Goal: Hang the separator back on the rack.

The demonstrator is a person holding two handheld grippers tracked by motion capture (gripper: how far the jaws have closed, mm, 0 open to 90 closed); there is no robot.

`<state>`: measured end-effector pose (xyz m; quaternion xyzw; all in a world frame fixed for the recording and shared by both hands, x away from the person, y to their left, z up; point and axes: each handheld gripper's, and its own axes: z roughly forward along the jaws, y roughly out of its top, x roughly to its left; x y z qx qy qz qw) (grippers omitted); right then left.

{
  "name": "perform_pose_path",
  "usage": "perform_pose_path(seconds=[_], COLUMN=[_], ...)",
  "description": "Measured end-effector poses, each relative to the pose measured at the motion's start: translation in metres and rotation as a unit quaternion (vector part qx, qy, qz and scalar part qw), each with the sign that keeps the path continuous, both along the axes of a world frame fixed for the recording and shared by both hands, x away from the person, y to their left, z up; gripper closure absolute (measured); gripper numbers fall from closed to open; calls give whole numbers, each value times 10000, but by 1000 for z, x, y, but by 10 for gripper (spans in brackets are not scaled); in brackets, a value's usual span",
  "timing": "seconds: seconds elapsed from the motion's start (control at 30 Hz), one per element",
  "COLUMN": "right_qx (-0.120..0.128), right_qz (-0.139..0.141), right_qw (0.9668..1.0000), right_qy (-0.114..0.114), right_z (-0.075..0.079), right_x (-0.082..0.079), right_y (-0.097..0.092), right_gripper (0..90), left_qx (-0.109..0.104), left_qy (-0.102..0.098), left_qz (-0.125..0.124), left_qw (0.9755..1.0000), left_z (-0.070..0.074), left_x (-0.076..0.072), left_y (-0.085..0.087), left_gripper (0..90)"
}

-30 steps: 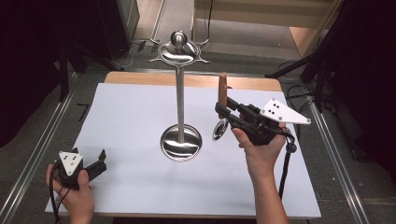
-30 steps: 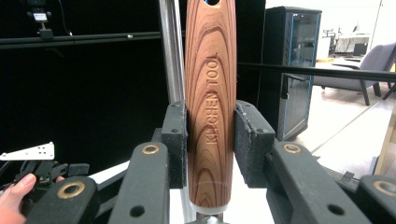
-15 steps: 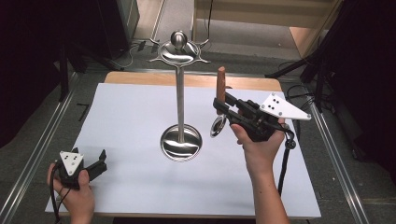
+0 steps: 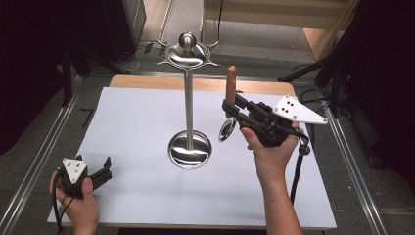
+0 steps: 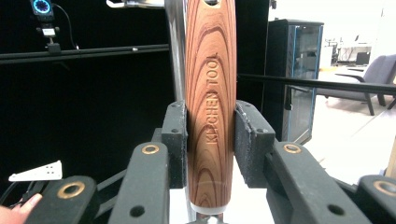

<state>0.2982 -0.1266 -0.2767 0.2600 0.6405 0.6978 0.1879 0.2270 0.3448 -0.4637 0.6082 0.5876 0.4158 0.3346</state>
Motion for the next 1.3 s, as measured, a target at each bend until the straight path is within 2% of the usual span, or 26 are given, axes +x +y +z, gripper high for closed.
perform_pose_path(seconds=[0.07,0.13,0.27,0.37,0.6,0.67,0.77,0.97,1.07,1.3], right_qx=[-19,40,100,147,141,140,39,181,101,89], right_qz=[7,-2,-12,20,54,77,93,155,173,181], right_qw=[10000,10000,9999,9999,9998,9998,9998,9997,9997,9998], right_qy=[-64,-32,-34,-33,-149,-119,-161,-108,-108,-59], right_z=[2,3,3,5,13,14,16,16,16,10], right_x=[0,0,2,2,0,1,1,4,4,8], right_y=[-1,-2,-1,0,5,8,11,18,24,30], right_gripper=[696,696,696,696,696,696,696,696,696,696], left_qx=[-19,-43,18,-13,-32,-5,-59,-61,-83,-95], left_qy=[-20,-13,-52,2,-60,8,-67,-88,-91,-94], left_qz=[-11,13,-17,-2,-11,-17,-40,-39,-32,-32], left_qw=[10000,10000,10000,10000,10000,10000,10000,9999,9999,9999], left_z=[0,0,0,0,0,0,0,0,0,0], left_x=[-1,0,-1,0,-1,-1,-2,-2,-2,-2], left_y=[1,1,0,0,1,1,1,1,2,2], left_gripper=[138,138,138,138,138,139,139,139,139,139])
